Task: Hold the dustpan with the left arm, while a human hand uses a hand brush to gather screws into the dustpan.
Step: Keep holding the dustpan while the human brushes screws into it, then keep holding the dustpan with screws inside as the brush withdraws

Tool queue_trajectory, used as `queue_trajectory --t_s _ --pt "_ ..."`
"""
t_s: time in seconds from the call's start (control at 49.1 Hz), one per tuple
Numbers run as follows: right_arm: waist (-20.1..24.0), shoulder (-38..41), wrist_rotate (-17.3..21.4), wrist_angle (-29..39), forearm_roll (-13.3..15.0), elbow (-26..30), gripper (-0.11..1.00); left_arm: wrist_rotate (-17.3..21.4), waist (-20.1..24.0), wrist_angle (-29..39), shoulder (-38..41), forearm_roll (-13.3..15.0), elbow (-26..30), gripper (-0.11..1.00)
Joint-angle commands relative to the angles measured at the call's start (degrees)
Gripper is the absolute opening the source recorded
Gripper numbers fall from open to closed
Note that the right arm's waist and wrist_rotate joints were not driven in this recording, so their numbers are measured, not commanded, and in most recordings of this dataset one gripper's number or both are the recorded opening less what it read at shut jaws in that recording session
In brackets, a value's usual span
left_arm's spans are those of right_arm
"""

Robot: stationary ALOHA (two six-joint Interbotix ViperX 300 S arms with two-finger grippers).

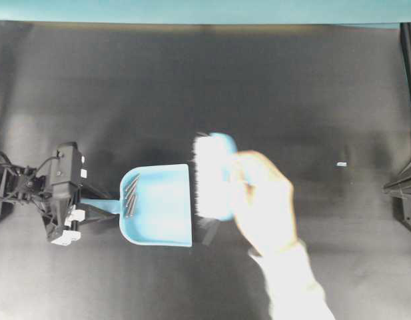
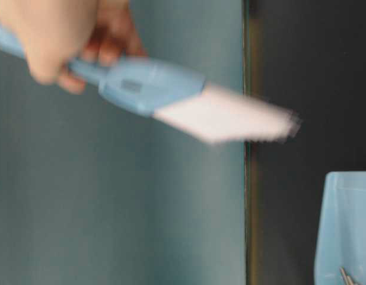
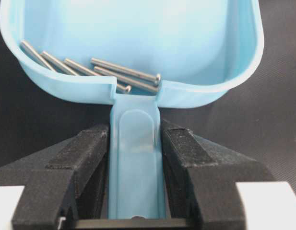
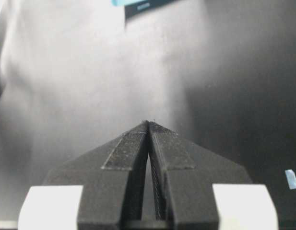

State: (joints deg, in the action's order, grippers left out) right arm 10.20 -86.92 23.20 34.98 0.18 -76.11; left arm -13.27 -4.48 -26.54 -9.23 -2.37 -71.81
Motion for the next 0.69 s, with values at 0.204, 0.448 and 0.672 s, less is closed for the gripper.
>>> queue_trajectory --t_s 0.204,0.448,0.672 --pt "0.0 0.2 -0.1 -0.3 0.1 0.9 0.00 1.8 -0.2 -0.8 -3.7 -0.2 -0.4 0.32" --pt "0.0 0.3 -0.1 -0.3 0.1 0.9 0.00 1.9 -0.2 -0.4 -8.5 -0.3 -1.6 0.32" --pt "0.0 0.3 -0.1 -0.3 0.1 0.9 0.00 2.0 -0.2 3.9 -15.0 -0.2 -2.4 0.32"
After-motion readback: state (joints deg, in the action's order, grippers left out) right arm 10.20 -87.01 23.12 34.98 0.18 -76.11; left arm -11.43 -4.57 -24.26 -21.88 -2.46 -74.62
